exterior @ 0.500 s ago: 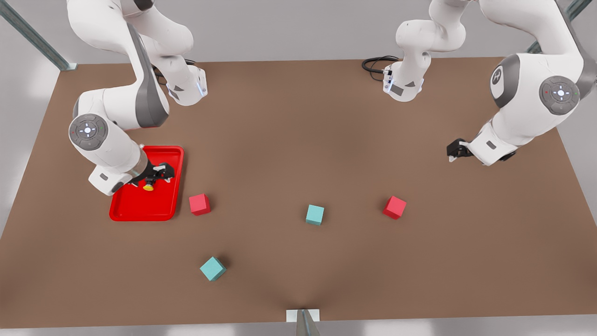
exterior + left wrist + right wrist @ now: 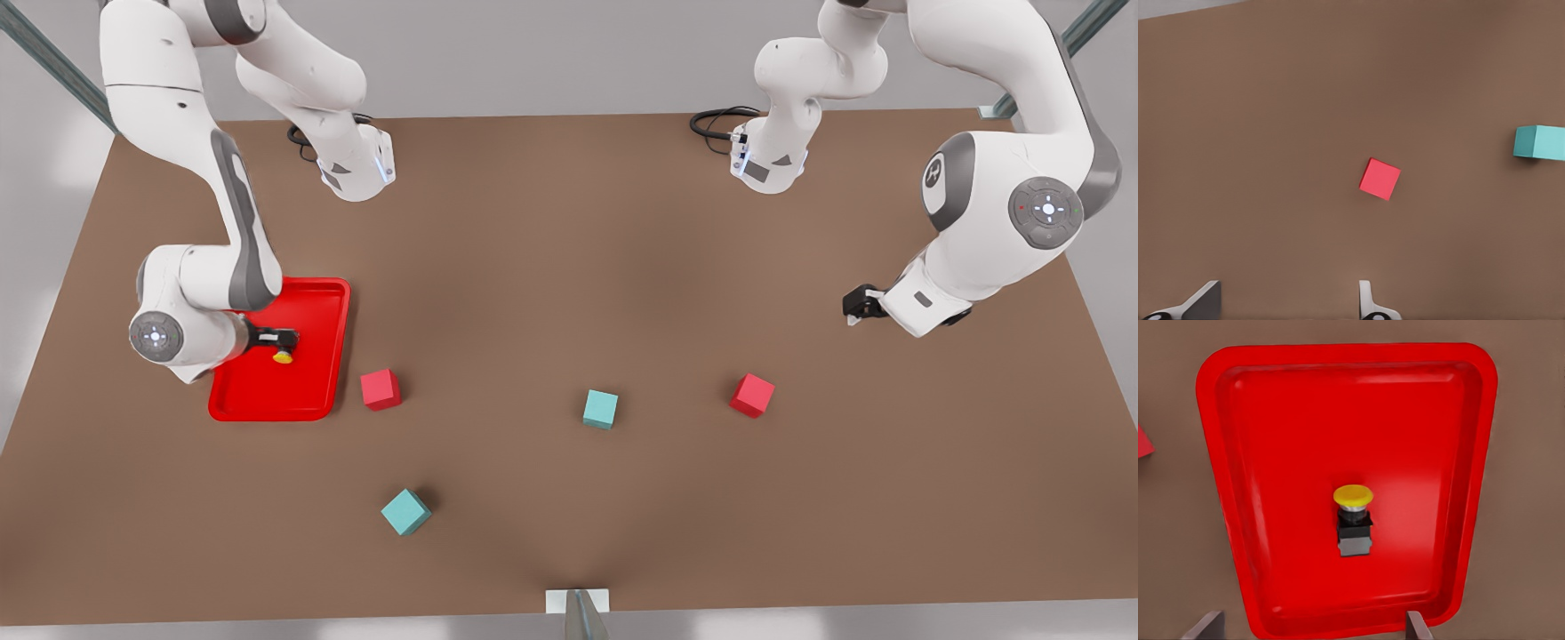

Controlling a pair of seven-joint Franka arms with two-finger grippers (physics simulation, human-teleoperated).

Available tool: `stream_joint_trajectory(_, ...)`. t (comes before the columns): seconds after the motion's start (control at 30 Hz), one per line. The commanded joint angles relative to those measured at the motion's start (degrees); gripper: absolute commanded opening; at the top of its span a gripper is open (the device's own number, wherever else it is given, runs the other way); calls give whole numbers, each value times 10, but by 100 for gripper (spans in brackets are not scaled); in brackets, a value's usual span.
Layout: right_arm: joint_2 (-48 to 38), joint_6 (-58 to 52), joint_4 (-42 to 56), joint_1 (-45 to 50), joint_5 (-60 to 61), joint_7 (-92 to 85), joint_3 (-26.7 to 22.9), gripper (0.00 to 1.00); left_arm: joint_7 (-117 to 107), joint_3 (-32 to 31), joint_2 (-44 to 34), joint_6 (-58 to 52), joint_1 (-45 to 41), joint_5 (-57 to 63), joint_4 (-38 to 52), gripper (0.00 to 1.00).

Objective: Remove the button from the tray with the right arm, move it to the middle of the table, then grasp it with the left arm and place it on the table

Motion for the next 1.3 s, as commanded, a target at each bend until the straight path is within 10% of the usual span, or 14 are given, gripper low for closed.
stream_joint_trajectory(0.0,-2,208,-42,-23,-3,-48,0,100,-1,0,1,2,0,0,0,100)
stream_joint_trajectory(0.2,48,400,-135,-38,-3,-41,0,100,-2,-2,6,2,-1,0,0,100)
stream_joint_trajectory(0.83,41,421,-232,-76,-32,-50,0,100,-1,-3,15,3,-1,0,0,100)
stream_joint_trajectory(0.97,41,409,-233,-73,-32,-45,1,42,-1,-3,15,1,-1,0,0,100)
stream_joint_trajectory(1.27,-5,272,-153,-74,-30,-31,72,38,-1,-3,15,1,-1,0,0,100)
